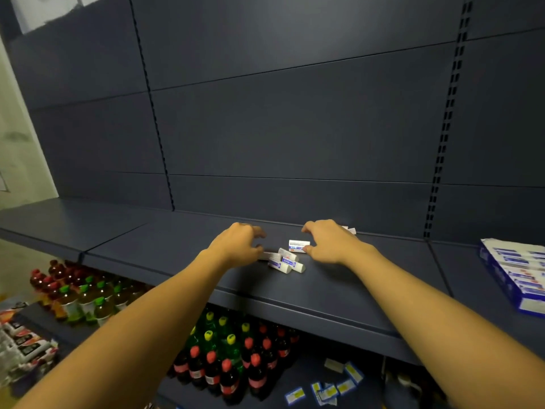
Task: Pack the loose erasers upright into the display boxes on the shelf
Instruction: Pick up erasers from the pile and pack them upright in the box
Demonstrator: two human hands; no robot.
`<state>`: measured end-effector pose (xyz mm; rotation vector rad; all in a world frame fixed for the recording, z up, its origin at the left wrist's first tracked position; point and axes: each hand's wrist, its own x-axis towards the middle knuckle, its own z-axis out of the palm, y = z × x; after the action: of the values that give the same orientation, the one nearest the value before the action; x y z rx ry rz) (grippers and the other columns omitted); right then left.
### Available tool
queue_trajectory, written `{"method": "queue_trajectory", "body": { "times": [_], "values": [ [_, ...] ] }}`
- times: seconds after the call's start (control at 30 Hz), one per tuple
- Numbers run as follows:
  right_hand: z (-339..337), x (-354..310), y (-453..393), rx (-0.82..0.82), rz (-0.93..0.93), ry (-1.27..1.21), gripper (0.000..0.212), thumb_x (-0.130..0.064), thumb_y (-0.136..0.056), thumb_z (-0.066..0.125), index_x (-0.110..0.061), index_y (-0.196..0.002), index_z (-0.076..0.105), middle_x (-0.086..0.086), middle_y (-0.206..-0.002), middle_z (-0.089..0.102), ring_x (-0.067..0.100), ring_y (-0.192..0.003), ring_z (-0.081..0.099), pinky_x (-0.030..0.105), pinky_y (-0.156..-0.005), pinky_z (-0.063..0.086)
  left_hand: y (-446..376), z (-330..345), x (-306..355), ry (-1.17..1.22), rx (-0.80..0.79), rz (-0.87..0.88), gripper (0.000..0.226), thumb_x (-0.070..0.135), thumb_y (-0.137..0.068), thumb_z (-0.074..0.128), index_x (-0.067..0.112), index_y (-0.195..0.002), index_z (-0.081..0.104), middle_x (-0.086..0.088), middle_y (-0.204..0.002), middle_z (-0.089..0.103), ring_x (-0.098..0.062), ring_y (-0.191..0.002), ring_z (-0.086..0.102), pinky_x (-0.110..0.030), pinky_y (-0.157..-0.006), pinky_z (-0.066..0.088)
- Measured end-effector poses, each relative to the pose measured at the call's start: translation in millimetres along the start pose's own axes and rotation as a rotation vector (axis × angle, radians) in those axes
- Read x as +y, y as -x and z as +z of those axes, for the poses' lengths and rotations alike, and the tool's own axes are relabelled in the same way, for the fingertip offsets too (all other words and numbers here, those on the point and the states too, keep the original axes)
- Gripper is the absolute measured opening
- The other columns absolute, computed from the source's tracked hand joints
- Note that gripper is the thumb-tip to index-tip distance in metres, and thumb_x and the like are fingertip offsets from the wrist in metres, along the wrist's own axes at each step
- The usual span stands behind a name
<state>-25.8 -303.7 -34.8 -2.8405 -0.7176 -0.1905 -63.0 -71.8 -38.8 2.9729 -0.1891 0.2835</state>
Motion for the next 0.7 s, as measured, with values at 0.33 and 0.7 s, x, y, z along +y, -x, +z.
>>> {"method": "queue_trajectory", "body": {
  "times": [0.33,0.7],
  "values": [
    [18,18,-38,0.029,0.001,-0.046,0.048,-0.026,-0.089,0.066,-0.028,-0.135,0.053,-0.002,-0.13,0.057,0.019,-0.116,0.056,0.037,-0.097,0.049,-32,20,-25,0.031,-0.013,0.193,0.035,0.02,-0.095,0.061,0.018,-0.13,0.064,-0.002,-0.127,0.065,-0.017,-0.112,0.059,-0.025,-0.09,0.046],
    [24,1,-39,0.102,-0.069,-0.125,0.038,-0.017,-0.09,0.067,-0.026,-0.126,0.063,-0.008,-0.119,0.063,0.005,-0.093,0.051,0.024,-0.089,0.045,-46,23,-48,0.142,0.017,0.357,0.027,0.019,-0.091,0.067,0.024,-0.117,0.073,0.008,-0.108,0.069,-0.001,-0.088,0.057,-0.003,-0.075,0.036]
  ]
}}
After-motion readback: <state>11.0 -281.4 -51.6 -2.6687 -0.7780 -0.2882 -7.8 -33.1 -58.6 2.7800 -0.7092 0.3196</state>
